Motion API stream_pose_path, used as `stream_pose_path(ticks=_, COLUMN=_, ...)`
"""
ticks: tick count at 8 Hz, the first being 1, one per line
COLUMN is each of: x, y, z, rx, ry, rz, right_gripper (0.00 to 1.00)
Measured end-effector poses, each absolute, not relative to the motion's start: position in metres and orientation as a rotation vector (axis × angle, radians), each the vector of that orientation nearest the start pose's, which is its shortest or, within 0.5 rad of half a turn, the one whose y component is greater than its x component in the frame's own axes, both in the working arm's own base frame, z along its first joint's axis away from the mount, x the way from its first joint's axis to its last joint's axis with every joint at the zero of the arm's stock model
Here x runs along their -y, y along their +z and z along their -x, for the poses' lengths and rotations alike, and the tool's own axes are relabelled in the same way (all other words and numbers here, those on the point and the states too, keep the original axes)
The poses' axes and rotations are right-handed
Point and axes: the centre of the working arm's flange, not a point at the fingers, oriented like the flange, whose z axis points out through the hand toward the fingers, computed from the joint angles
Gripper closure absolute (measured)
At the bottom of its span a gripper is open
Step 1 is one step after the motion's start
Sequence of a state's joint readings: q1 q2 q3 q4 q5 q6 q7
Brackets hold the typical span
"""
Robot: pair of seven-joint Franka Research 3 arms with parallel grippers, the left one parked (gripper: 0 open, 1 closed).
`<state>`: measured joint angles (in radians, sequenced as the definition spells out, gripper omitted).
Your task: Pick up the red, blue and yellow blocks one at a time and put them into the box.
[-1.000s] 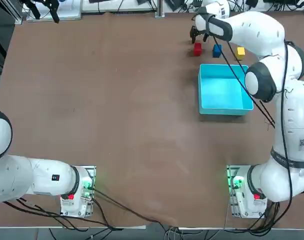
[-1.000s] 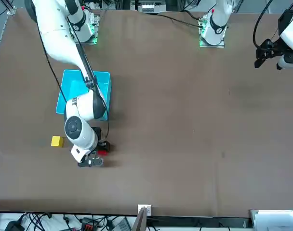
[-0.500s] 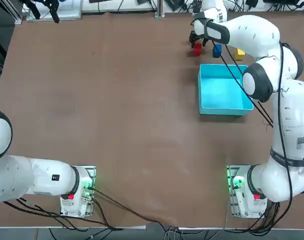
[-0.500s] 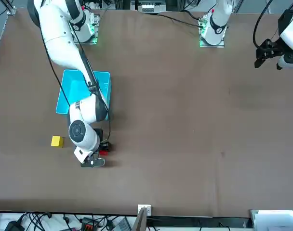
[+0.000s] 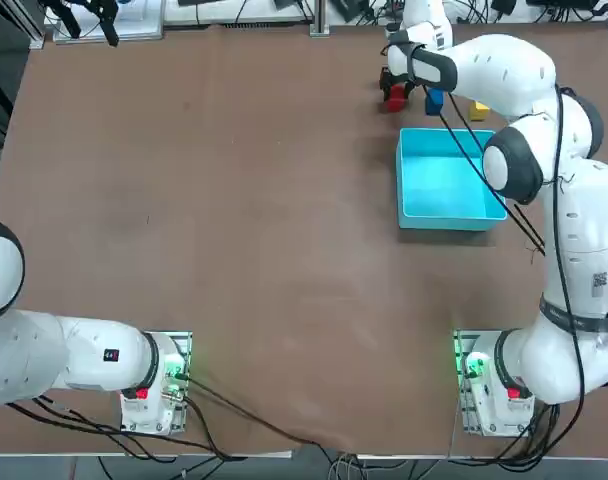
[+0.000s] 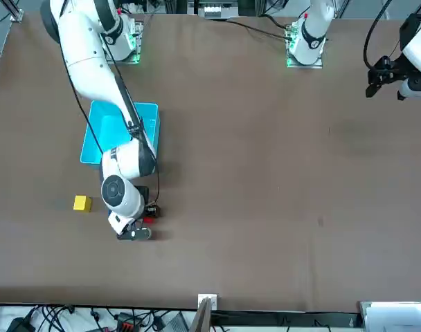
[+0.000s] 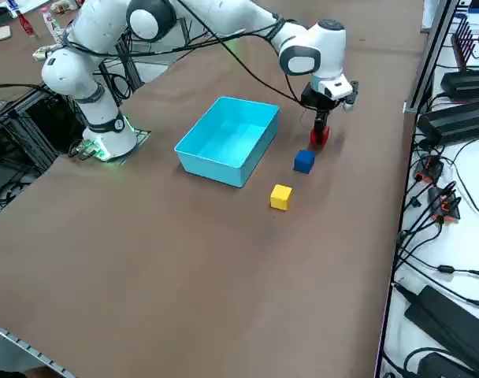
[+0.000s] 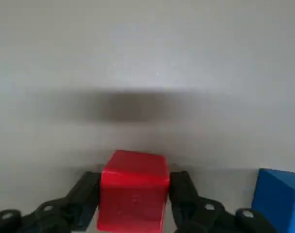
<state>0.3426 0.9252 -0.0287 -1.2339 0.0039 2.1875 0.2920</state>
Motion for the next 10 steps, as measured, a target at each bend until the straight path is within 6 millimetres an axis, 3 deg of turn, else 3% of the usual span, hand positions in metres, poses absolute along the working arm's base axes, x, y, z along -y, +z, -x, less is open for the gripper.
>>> stream_pose_path(ticks=1, x=-0.237, y=0.215, z=-0.722, rx=0.021, ry=-0.068, rz=3.150, right_gripper=0.29)
stream_pose_path(ticks=2, x=-0.231, y=0.234, z=-0.725, rx=0.000, ry=-0.080, rz=3.152, right_gripper=0.29)
stream_pose_path(ticks=4, x=-0.216, y=0.306, z=-0.718, rx=-0.043, ry=0.011, rz=3.167, right_gripper=0.29)
stream_pose_path(ticks=5, x=-0.211, y=0.342, z=-0.704, rx=-0.049, ry=0.075, rz=3.173, right_gripper=0.29)
stream_pose_path(ticks=6, x=-0.207, y=0.365, z=-0.684, rx=-0.047, ry=0.131, rz=3.176, right_gripper=0.29)
stream_pose_path(ticks=8, x=-0.198, y=0.368, z=-0.627, rx=-0.031, ry=0.199, rz=3.175, right_gripper=0.29)
stream_pose_path(ticks=10, x=-0.191, y=0.338, z=-0.561, rx=0.002, ry=0.172, rz=3.166, right_gripper=0.29)
